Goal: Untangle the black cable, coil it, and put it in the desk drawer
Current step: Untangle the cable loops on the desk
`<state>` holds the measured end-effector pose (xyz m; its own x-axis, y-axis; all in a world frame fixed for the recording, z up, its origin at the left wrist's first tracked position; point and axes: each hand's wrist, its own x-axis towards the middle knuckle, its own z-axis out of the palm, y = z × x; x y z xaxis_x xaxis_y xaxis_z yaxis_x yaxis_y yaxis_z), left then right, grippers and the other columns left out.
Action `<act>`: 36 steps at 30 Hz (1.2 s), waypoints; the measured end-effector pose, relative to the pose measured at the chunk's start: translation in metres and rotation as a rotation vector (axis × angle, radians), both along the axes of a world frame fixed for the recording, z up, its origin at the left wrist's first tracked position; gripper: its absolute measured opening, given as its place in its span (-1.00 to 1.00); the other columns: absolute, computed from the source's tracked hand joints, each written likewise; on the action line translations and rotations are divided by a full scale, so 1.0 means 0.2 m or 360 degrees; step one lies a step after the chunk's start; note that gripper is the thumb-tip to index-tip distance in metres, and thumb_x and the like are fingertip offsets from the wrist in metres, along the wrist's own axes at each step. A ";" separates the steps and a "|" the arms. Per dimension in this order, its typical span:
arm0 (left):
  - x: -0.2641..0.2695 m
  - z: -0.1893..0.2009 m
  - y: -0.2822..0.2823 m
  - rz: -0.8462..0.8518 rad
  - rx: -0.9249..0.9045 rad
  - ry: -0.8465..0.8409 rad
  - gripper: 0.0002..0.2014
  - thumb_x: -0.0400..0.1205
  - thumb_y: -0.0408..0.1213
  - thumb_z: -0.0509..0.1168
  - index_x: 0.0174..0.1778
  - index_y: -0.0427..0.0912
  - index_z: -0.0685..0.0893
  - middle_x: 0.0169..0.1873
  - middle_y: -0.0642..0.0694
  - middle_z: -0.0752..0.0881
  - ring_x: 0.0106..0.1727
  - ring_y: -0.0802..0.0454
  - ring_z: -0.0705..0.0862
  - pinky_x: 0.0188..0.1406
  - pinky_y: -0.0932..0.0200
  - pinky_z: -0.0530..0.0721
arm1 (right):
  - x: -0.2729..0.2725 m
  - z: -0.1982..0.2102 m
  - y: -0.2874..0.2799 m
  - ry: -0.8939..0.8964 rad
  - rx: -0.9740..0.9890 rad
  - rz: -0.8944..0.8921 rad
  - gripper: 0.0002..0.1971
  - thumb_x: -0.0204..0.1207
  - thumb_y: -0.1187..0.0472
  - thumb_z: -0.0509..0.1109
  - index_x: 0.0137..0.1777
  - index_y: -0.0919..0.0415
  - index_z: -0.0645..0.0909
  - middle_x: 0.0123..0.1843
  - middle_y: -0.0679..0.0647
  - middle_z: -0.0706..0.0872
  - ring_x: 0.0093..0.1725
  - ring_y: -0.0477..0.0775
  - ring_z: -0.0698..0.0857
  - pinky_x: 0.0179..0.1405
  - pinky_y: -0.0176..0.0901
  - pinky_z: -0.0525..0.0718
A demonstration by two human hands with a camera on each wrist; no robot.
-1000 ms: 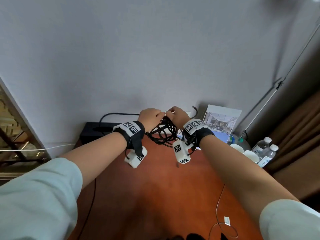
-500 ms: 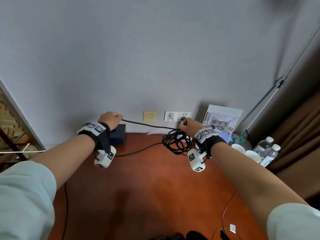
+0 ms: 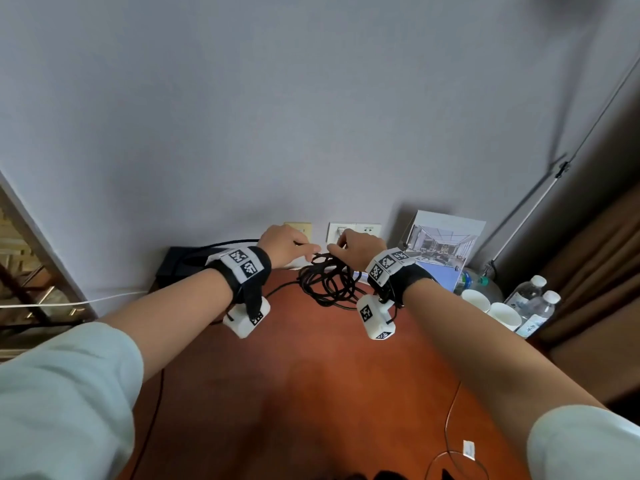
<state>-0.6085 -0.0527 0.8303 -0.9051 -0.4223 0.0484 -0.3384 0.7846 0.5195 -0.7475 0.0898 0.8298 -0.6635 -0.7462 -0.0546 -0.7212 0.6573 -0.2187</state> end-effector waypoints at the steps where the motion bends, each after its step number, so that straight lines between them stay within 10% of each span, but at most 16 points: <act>1: 0.02 0.00 -0.03 0.0020 0.0019 -0.0008 -0.66 0.55 0.15 0.34 -0.42 0.03 0.78 -0.42 -0.03 0.64 -0.32 0.03 0.57 -0.21 0.13 0.46 | -0.01 -0.01 0.00 -0.0006 0.0058 0.0005 -0.59 0.50 -0.28 0.18 -0.06 0.06 0.55 -0.24 -0.05 0.71 -0.15 0.08 0.69 -0.05 -0.08 0.59; 4: 0.10 -0.01 -0.11 0.0109 0.0128 -0.0006 -0.68 0.55 0.10 0.38 -0.37 -0.05 0.80 -0.42 0.01 0.65 -0.38 0.09 0.53 -0.35 0.25 0.41 | -0.07 -0.02 0.04 -0.0145 0.0083 0.0009 -0.48 0.45 -0.31 0.24 -0.20 0.20 0.63 -0.35 0.04 0.66 -0.27 0.11 0.66 -0.30 -0.18 0.51; 7: 0.14 -0.04 -0.15 0.0146 0.0197 0.0003 -0.66 0.55 0.10 0.37 -0.35 -0.07 0.81 -0.48 0.01 0.62 -0.41 0.10 0.51 -0.39 0.28 0.38 | -0.09 -0.03 0.07 -0.0200 0.0061 -0.0008 -0.37 0.45 -0.26 0.30 0.07 0.39 0.67 -0.11 0.28 0.75 -0.26 0.11 0.61 -0.24 -0.12 0.53; 12: 0.12 0.00 -0.17 0.0229 0.0243 0.0070 -0.68 0.56 0.05 0.39 -0.40 -0.06 0.77 -0.58 0.10 0.53 -0.47 0.15 0.46 -0.39 0.23 0.36 | -0.11 -0.07 0.02 -0.0313 -0.0007 -0.0049 -0.59 0.48 -0.12 0.26 -0.12 0.29 0.59 -0.27 0.11 0.61 -0.30 0.11 0.59 -0.27 -0.12 0.54; 21: 0.16 -0.10 -0.34 0.0401 0.0133 -0.0055 -0.70 0.62 0.08 0.28 -0.34 0.05 0.75 -0.30 -0.09 0.72 -0.21 -0.09 0.63 -0.16 0.11 0.51 | -0.22 -0.19 0.12 -0.0553 -0.0157 -0.0193 -0.81 0.48 0.08 0.22 -0.31 0.12 0.38 -0.42 0.05 0.45 -0.41 0.05 0.42 -0.34 -0.13 0.41; 26: 0.12 -0.27 -0.33 0.0498 -0.0173 -0.0385 -0.76 0.70 -0.09 0.11 0.16 -0.03 0.62 0.18 -0.10 0.69 0.22 -0.17 0.61 0.19 0.02 0.43 | -0.17 -0.15 0.13 -0.0741 -0.0507 -0.0304 -0.61 0.61 0.23 0.18 -0.49 0.16 0.27 -0.51 0.10 0.36 -0.54 -0.04 0.37 -0.46 -0.16 0.26; 32: 0.17 -0.36 -0.36 0.0461 -0.0295 -0.0551 -0.58 0.65 -0.01 0.24 0.42 0.01 0.46 0.31 -0.12 0.60 0.36 -0.17 0.54 0.29 0.01 0.45 | -0.19 -0.12 0.19 -0.1351 -0.0899 -0.0669 -0.75 0.65 0.15 0.20 -0.27 0.17 0.49 -0.43 0.03 0.60 -0.49 -0.01 0.59 -0.51 -0.20 0.57; 36: 0.17 -0.38 -0.34 0.0257 -0.0120 -0.0765 -0.65 0.68 0.01 0.20 0.36 0.00 0.48 0.28 -0.08 0.62 0.33 -0.12 0.57 0.26 0.09 0.47 | -0.17 -0.11 0.18 -0.1501 -0.1091 -0.0675 -0.74 0.62 0.33 0.17 -0.34 0.27 0.42 -0.71 0.00 0.55 -0.74 -0.12 0.54 -0.71 -0.40 0.39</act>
<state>-0.5754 -0.1209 0.7546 -0.7561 -0.5699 -0.3217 -0.6450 0.7319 0.2195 -0.7822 0.1262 0.8075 -0.7728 -0.5454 -0.3247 0.1458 0.3453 -0.9271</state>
